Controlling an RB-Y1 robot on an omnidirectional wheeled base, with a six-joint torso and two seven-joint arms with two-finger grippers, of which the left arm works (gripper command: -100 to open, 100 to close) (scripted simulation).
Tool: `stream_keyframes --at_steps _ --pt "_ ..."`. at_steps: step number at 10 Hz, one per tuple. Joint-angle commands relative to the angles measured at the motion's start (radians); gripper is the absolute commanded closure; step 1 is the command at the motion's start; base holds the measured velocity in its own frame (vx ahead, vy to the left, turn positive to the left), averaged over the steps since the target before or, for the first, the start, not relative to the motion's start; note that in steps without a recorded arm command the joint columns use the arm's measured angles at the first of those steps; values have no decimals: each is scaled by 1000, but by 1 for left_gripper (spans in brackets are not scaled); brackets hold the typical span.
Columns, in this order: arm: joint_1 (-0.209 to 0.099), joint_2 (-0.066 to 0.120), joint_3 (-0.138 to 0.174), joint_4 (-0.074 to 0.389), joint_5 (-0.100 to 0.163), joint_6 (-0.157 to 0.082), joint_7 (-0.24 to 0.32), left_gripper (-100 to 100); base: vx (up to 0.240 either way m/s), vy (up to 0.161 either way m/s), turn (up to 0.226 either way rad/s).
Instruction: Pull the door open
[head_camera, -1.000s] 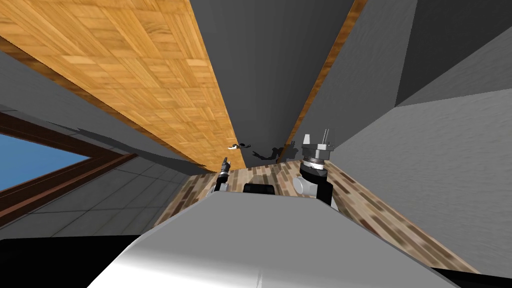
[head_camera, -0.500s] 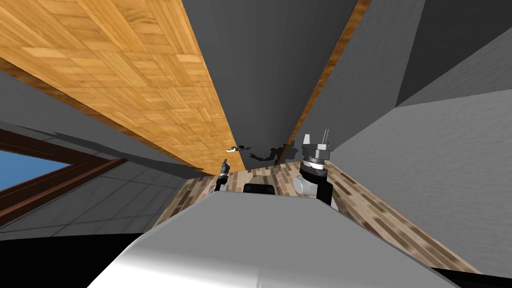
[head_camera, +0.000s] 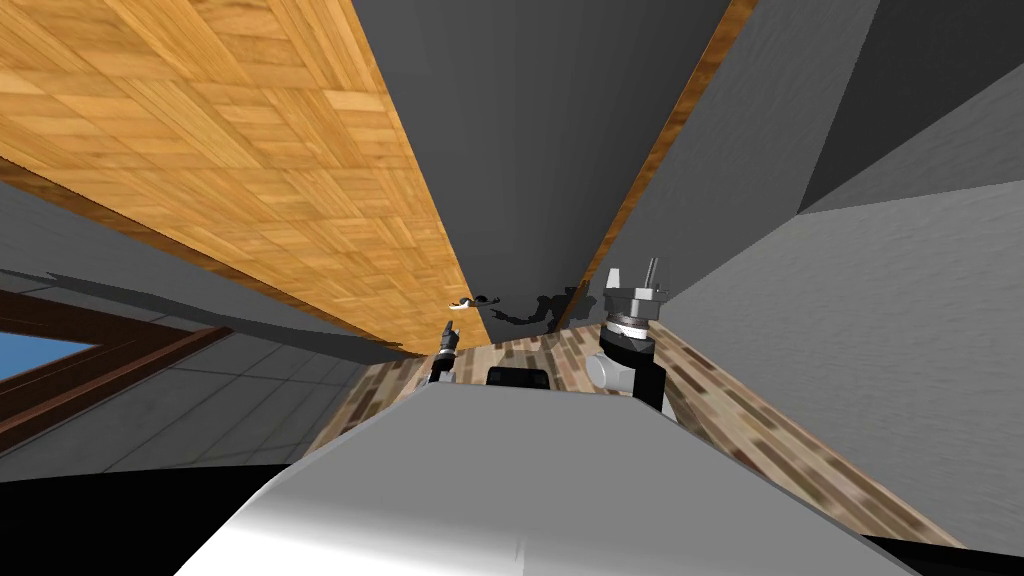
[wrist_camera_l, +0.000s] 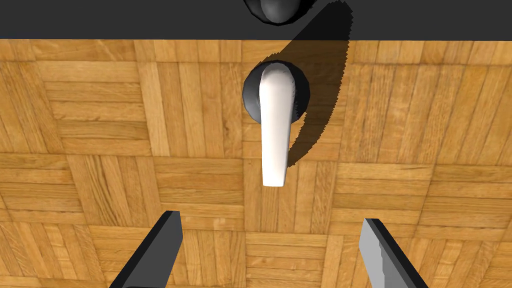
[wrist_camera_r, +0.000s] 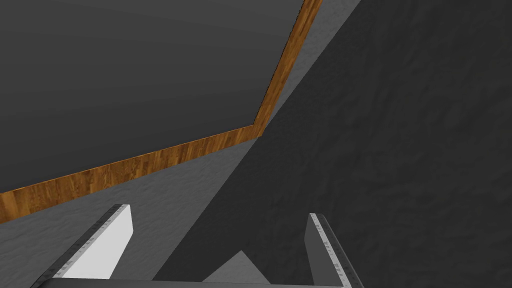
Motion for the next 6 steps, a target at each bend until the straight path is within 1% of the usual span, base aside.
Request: stream_keyframes --at_steps 1,2,4,5,6 --pt "0 0 0 0 0 0 0 -100 36 4 -4" --pt "20 26 29 25 15 -5 8 -100 10 -10 35" --pt "42 58 63 54 32 -11 18 -100 29 -23 33" --pt "42 58 63 54 32 -11 18 -100 29 -10 -3" --pt "56 85 90 81 47 -18 28 -100 63 -2 -19"
